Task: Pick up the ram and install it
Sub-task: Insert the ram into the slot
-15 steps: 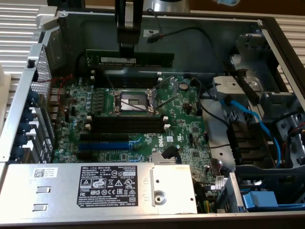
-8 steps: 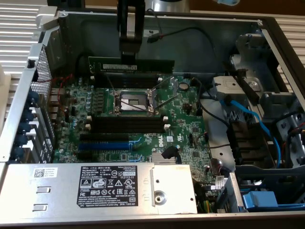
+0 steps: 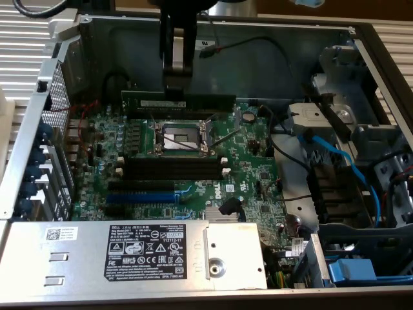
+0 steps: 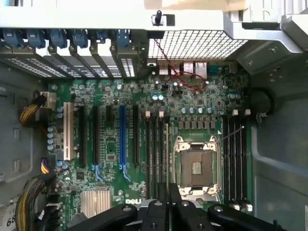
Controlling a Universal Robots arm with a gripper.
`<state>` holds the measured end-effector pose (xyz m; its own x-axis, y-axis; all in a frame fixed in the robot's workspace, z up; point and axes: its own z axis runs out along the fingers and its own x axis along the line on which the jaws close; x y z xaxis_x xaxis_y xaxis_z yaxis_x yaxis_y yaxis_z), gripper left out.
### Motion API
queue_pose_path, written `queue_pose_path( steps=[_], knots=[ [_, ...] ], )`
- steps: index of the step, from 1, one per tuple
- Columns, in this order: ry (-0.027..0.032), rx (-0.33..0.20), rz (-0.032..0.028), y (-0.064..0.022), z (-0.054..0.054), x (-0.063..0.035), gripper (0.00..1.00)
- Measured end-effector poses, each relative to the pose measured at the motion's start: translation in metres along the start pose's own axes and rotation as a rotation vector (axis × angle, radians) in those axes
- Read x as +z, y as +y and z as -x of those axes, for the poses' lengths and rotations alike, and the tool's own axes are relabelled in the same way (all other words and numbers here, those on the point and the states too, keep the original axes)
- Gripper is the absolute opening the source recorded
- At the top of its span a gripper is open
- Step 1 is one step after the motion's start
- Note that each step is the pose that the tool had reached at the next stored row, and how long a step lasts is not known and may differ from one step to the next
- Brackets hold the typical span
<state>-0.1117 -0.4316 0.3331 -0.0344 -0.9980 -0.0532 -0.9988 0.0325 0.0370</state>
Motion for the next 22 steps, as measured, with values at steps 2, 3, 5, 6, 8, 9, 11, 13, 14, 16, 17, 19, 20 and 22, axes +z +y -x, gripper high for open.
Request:
queue_pose_path(
  steps=[2, 3, 5, 6, 8, 9, 11, 13, 14, 16, 17, 19, 20, 22],
  knots=[
    [-0.0001, 0.0, 0.0, -0.0005, -0.002, 0.0035, 0.13],
    [-0.0002, 0.0, -0.0001, -0.0009, -0.003, 0.0052, 0.13],
    [-0.0002, 0.0, 0.0, -0.0019, -0.004, 0.0089, 0.13],
    [-0.0002, 0.0, 0.0, -0.0026, -0.004, 0.0107, 0.13],
    [-0.0001, 0.0, 0.0, -0.0035, -0.004, 0.0142, 0.13],
    [-0.0002, 0.0, -0.0001, -0.0035, -0.004, 0.0161, 0.13],
    [-0.0002, 0.0, -0.0001, -0.0037, -0.004, 0.0197, 0.13],
    [-0.0001, 0.0, -0.0001, -0.0037, -0.004, 0.0233, 0.13],
    [0.0, 0.0, 0.0, -0.0032, -0.004, 0.0251, 0.13],
    [0.0, 0.0, 0.0, -0.0013, -0.005, 0.0288, 0.13],
    [-0.0002, 0.0, -0.0001, -0.0003, -0.005, 0.0308, 0.13],
    [-0.0002, 0.0, -0.0005, 0.0009, -0.005, 0.0345, 0.13],
    [-0.0001, 0.0, -0.0009, 0.0009, -0.005, 0.0362, 0.13],
    [-0.0002, 0.0, -0.0011, 0.0008, -0.006, 0.0399, 0.13]
  ],
)
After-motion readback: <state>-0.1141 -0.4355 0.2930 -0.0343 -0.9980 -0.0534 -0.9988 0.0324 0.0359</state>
